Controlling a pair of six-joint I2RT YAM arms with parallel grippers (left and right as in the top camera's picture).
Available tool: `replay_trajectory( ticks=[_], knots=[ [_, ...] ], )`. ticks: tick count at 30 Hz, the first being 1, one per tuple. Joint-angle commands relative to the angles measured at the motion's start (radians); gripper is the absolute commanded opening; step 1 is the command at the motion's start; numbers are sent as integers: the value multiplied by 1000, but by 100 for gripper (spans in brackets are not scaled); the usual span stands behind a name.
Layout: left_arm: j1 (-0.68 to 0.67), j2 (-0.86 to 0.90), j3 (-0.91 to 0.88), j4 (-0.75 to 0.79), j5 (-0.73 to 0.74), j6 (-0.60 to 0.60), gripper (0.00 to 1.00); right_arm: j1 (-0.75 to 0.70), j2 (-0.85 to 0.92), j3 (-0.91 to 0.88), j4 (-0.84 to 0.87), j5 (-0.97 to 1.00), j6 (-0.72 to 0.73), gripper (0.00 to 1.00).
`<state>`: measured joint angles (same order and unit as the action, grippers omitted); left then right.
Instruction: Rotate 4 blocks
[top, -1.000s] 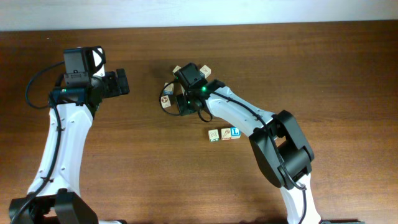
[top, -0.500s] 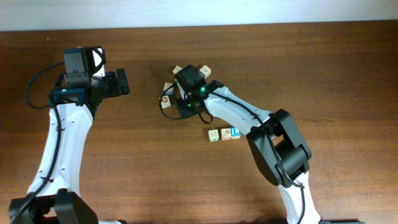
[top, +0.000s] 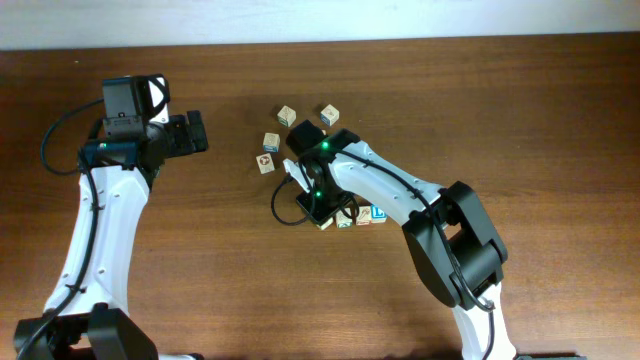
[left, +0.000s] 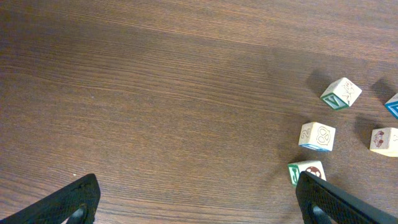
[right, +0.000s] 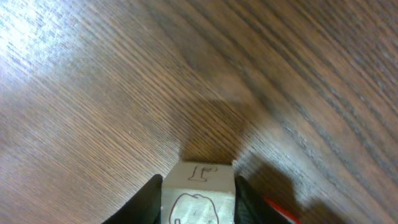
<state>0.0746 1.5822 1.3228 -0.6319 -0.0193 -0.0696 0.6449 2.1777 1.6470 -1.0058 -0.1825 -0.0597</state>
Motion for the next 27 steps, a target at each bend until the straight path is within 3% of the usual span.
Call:
replay_trajectory(
  ticks=[1, 5, 6, 8, 9, 11, 15, 20, 27],
  knots=[
    [3, -2, 17, 2, -4, -6, 99, 3, -31, 57, -6, 9, -30, 43],
    [3, -2, 17, 2, -3, -6, 99, 3, -32, 233, -108, -2, -22, 43],
    [3, -2, 17, 2, -3, -6, 99, 3, -32, 233, -109, -31, 63, 39],
    [3, -2, 17, 2, -3, -6, 99, 10, -27, 183, -71, -27, 293, 13],
    [3, -2, 17, 2, -4, -6, 99, 18, -27, 129, -23, -11, 438, 8],
    [3, -2, 17, 2, -4, -5, 99, 36, -27, 38, 47, 3, 584, 6],
    [3, -2, 17, 2, -4, -6, 99, 47, -27, -11, 44, 3, 593, 6],
    [3, -2, 17, 2, -3, -6, 99, 46, -27, -11, -28, 37, 441, 6],
    [3, -2, 17, 2, -3, -6, 99, -12, -27, -11, -78, 67, 648, 4]
  ],
)
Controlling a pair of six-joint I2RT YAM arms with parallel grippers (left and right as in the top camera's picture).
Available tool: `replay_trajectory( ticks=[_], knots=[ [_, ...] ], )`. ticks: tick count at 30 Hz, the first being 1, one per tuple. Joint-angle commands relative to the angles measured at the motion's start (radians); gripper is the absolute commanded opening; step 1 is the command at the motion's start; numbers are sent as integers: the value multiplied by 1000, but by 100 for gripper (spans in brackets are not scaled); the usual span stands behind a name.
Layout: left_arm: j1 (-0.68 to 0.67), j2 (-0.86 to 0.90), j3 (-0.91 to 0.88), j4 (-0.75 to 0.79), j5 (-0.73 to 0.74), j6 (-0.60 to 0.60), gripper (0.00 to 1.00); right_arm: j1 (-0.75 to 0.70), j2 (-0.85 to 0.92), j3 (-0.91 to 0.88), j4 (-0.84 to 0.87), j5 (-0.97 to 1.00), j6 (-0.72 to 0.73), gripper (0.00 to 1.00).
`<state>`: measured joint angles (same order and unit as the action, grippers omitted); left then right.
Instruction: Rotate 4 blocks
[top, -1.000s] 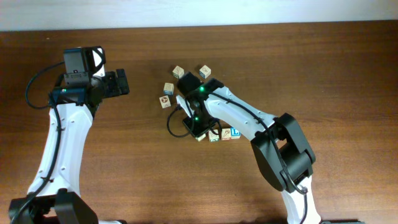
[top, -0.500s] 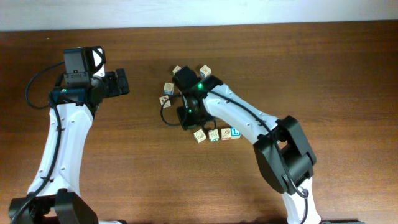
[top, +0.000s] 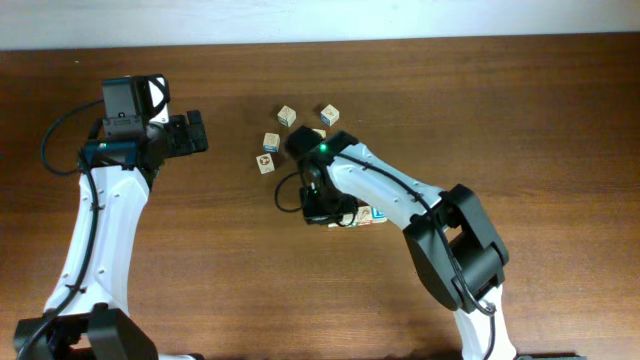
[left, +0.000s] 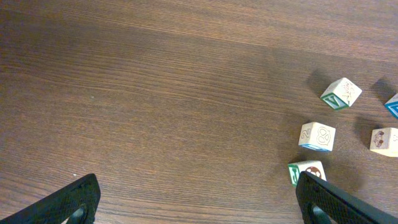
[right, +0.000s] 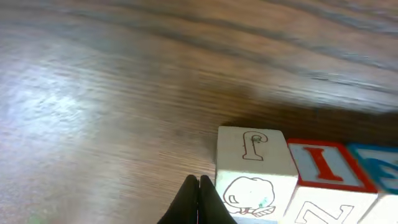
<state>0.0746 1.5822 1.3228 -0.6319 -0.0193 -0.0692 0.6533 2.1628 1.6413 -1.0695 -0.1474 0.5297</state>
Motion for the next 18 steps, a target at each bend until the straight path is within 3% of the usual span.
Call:
replay_trajectory(
  ticks=[1, 5, 8, 12, 18],
  knots=[
    [3, -2, 17, 2, -4, -6, 99, -29, -13, -5, -17, 32, 60, 4],
    [3, -2, 17, 2, -3, -6, 99, -45, -40, 26, -43, 21, 51, 4],
    [3, -2, 17, 2, -3, -6, 99, -53, -161, 39, -46, 32, 27, 4],
    [3, -2, 17, 2, -3, -6, 99, -139, -237, 31, -122, 136, 26, 4],
    [3, -2, 17, 2, -3, -6, 99, -118, -237, -150, -138, 43, -19, 4]
  ],
)
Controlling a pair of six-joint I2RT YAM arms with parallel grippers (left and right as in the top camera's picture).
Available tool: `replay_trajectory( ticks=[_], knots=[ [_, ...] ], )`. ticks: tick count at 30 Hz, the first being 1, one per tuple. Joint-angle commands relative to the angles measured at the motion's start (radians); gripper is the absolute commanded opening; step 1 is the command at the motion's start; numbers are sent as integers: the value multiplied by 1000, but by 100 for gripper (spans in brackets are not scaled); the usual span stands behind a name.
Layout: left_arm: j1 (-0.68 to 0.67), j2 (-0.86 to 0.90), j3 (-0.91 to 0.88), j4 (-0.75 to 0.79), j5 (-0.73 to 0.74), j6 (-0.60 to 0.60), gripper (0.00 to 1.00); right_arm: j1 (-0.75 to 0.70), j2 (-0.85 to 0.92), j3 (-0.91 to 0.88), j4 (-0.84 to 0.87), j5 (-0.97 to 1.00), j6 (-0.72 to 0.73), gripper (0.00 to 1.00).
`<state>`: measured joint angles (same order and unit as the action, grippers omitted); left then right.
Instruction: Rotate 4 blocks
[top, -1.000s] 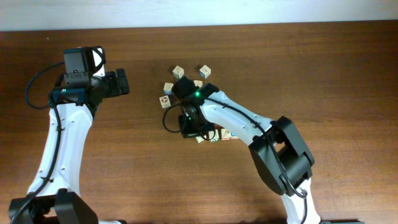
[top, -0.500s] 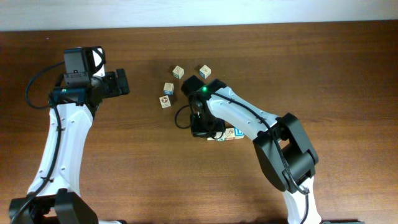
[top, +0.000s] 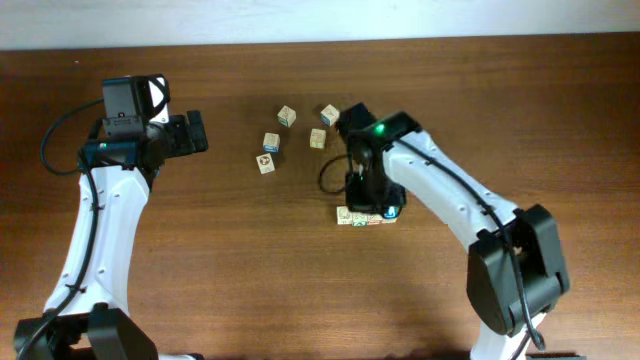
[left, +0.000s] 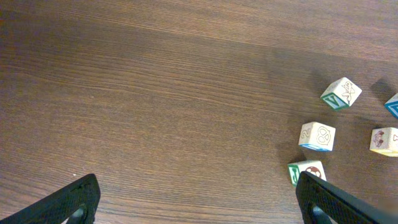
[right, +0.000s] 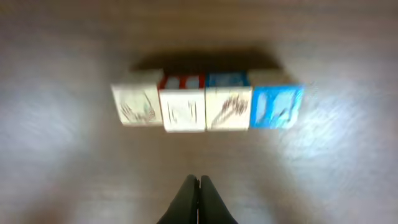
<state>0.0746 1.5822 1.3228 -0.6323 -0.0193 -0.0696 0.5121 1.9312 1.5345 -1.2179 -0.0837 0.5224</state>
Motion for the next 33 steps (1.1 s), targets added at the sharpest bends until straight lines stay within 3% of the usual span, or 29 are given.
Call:
replay_trajectory(
  ticks=[1, 10, 33],
  knots=[
    [3, -2, 17, 2, -3, -6, 99, 33, -5, -89, 30, -21, 2, 4],
    [3, -2, 17, 2, -4, -6, 99, 38, -1, -229, 262, -43, 43, 4],
    [3, -2, 17, 2, -4, -6, 99, 24, 20, -228, 295, -41, 32, 4]
  ],
)
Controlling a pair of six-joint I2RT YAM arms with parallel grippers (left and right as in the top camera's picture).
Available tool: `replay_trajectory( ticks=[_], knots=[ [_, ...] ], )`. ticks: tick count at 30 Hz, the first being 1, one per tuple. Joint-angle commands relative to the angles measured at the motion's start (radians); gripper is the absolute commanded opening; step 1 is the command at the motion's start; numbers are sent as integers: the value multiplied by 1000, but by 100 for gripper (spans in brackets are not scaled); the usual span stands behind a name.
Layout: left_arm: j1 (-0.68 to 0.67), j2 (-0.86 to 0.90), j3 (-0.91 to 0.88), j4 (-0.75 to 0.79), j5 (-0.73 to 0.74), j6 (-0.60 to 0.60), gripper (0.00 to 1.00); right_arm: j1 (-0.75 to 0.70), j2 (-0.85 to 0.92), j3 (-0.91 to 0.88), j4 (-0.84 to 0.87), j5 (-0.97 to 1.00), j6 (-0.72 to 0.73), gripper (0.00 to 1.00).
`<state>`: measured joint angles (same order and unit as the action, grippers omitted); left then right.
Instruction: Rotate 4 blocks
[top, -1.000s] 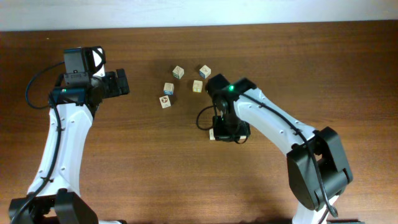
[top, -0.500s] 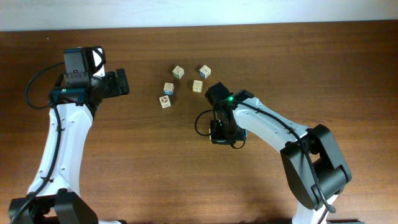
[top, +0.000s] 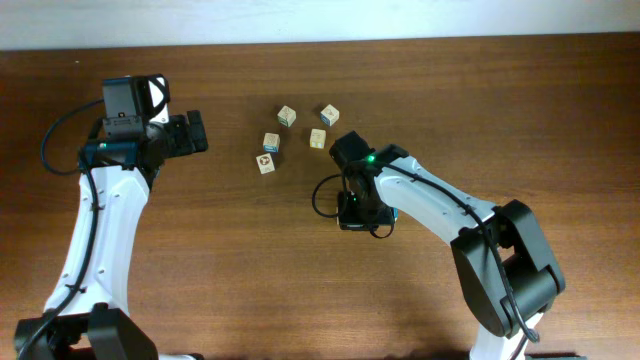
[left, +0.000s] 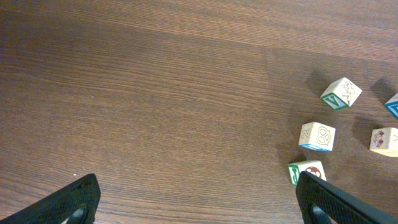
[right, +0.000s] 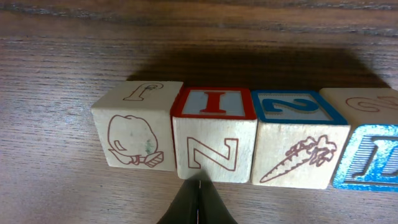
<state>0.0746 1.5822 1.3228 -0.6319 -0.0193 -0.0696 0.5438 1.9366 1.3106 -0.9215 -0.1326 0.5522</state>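
Four wooden blocks stand in a row in the right wrist view: a plain one with a fruit drawing, a red I/Z block, a blue 2/carrot block and a blue-faced block. My right gripper is shut, empty, its tips at the front face of the Z block. In the overhead view the right gripper covers most of that row. My left gripper hangs open over bare wood, far left of everything; overhead it is the left gripper.
Several loose blocks lie behind the row, a block and one. The left wrist view shows them at its right edge, the nearest being a green-edged block. The table's far edge meets a white wall.
My right gripper, still shut, was high above the row looking down on all four blocks. Now it is low and close, tips at the Z block's front. The left arm has not moved.
First my right gripper was shut on the fruit block at the row's left end. Then the block stood free beside the red I block with the gripper shut and empty. Then the gripper was high above the four-block row, and now it is low in front of it.
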Motion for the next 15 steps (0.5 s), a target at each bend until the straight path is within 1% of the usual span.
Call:
replay_trajectory(
  ticks=[1, 12, 14, 15],
  knots=[
    [3, -2, 17, 2, -4, -6, 99, -9, 15, -4, -2, 5, 2, 4],
    [3, -2, 17, 2, -3, -6, 99, -28, 15, -4, -4, -16, -2, 4],
    [3, -2, 17, 2, -3, -6, 99, -29, 3, 7, -8, -51, -41, 4],
    [3, -2, 17, 2, -4, -6, 99, -29, -47, 39, -43, -59, -60, 4]
  ],
)
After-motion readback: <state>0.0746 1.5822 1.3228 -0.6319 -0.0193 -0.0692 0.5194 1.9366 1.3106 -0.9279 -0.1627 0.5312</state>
